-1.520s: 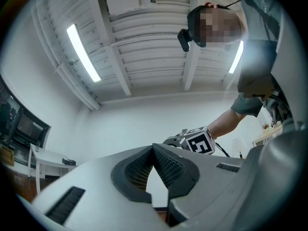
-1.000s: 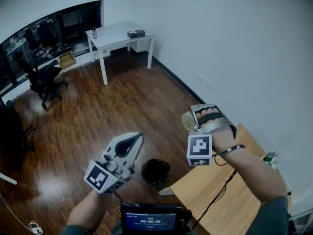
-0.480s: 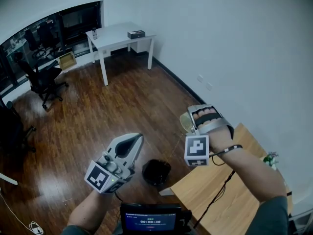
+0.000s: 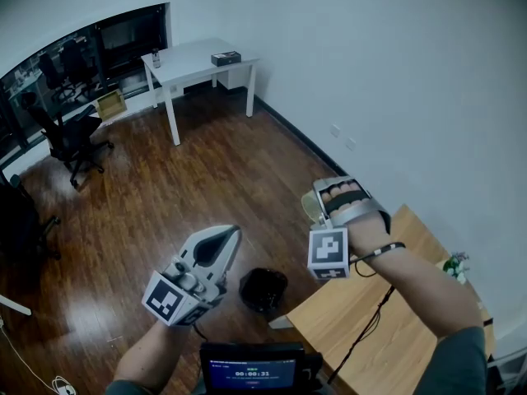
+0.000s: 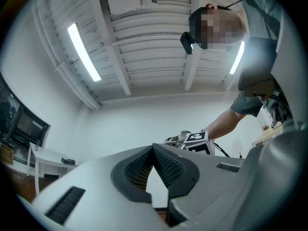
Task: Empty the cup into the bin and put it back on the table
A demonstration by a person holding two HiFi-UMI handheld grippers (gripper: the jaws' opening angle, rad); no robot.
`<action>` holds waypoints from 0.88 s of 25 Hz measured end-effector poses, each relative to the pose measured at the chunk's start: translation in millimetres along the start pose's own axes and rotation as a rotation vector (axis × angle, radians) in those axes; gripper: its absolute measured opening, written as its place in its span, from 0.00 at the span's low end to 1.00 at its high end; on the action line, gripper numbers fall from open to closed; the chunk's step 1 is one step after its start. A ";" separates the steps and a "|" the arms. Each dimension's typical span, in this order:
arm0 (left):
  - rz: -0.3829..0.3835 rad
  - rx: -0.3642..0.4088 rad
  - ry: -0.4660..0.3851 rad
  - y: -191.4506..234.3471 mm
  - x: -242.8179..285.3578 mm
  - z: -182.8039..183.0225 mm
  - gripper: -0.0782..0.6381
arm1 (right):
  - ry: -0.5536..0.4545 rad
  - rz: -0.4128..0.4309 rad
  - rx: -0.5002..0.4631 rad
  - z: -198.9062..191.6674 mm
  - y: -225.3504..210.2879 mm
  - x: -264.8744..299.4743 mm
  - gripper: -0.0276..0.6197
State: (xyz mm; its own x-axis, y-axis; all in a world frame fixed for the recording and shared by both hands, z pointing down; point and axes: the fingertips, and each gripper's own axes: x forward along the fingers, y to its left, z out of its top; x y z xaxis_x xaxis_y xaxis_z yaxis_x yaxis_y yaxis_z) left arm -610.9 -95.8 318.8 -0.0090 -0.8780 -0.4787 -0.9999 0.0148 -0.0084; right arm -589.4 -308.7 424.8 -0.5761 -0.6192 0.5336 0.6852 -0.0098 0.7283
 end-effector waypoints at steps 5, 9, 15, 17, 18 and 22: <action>0.004 0.021 -0.015 0.8 2.8 0.8 0.10 | 0.011 -0.023 0.003 -1.9 -6.7 0.0 0.65; -0.006 -0.013 0.008 -2.5 2.2 -3.2 0.10 | 0.017 -0.025 0.016 -4.4 -8.5 -1.9 0.65; -0.003 -0.005 0.010 -2.4 2.6 -3.1 0.10 | 0.006 -0.018 0.057 -3.7 -10.0 -3.5 0.65; -0.001 -0.002 0.013 -2.3 2.4 -2.8 0.10 | -0.010 0.009 0.095 -2.6 -6.0 -4.5 0.65; -0.002 -0.004 0.014 -1.7 1.5 -2.9 0.10 | -0.022 0.012 0.120 -0.9 -7.8 -7.3 0.65; -0.012 0.012 -0.003 -4.9 2.5 0.0 0.10 | -0.082 0.043 0.304 -0.1 -9.6 -15.2 0.65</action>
State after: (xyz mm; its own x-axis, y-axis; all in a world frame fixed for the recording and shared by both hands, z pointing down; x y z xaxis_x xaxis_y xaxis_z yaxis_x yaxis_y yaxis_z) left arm -606.1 -98.1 317.6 0.0034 -0.8768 -0.4808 -0.9997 0.0096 -0.0245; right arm -587.2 -299.2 409.7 -0.5923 -0.5481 0.5906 0.5521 0.2578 0.7929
